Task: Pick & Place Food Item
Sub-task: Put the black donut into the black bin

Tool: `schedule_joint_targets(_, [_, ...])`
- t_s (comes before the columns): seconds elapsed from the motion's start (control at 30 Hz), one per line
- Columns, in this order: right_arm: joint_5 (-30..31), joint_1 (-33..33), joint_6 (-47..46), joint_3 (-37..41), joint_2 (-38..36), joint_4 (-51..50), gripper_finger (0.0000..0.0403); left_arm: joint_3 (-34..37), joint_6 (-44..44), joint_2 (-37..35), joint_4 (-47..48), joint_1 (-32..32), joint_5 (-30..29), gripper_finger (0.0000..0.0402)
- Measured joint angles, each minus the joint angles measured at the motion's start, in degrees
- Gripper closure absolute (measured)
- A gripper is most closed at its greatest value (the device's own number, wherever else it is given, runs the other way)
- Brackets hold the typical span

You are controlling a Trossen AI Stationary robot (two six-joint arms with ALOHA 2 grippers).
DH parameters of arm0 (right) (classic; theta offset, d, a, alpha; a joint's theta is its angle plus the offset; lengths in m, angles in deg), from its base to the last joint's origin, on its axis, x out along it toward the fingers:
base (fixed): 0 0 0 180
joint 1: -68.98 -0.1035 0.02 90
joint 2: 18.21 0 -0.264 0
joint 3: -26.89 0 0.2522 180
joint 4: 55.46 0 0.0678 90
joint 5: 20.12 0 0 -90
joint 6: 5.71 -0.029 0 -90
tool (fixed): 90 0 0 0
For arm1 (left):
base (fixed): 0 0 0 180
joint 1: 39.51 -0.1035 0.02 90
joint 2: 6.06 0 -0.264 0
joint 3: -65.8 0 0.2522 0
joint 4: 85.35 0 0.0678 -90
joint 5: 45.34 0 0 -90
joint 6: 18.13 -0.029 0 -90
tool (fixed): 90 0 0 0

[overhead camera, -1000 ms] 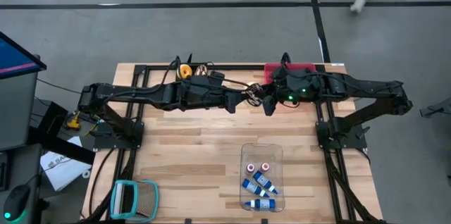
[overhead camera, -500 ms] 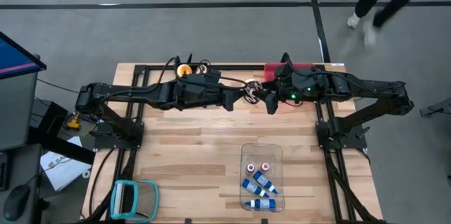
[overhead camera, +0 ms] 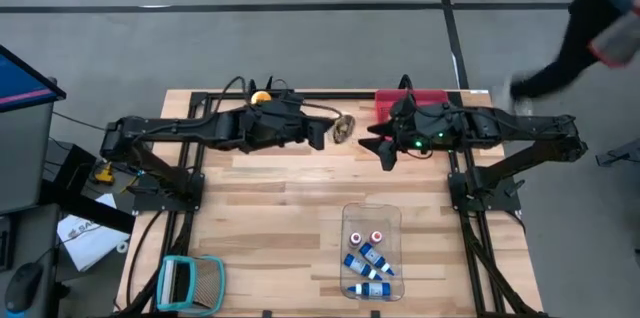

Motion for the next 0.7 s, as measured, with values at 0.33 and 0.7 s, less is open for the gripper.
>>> schedule_joint_targets(0.33, [1.82, -2.2, -2.31, 0.0, 0.0, -2.06, 0.0154, -0.09, -0.43, -5.82, 14.86, -2.7, -8.63, 0.0296])
schedule_joint_targets(0.7, [5.97, -3.43, -5.21, 0.0, 0.01, -9.25, 0.0154, -0.01, -7.43, -3.03, 22.28, -0.88, 1.61, 0.0277])
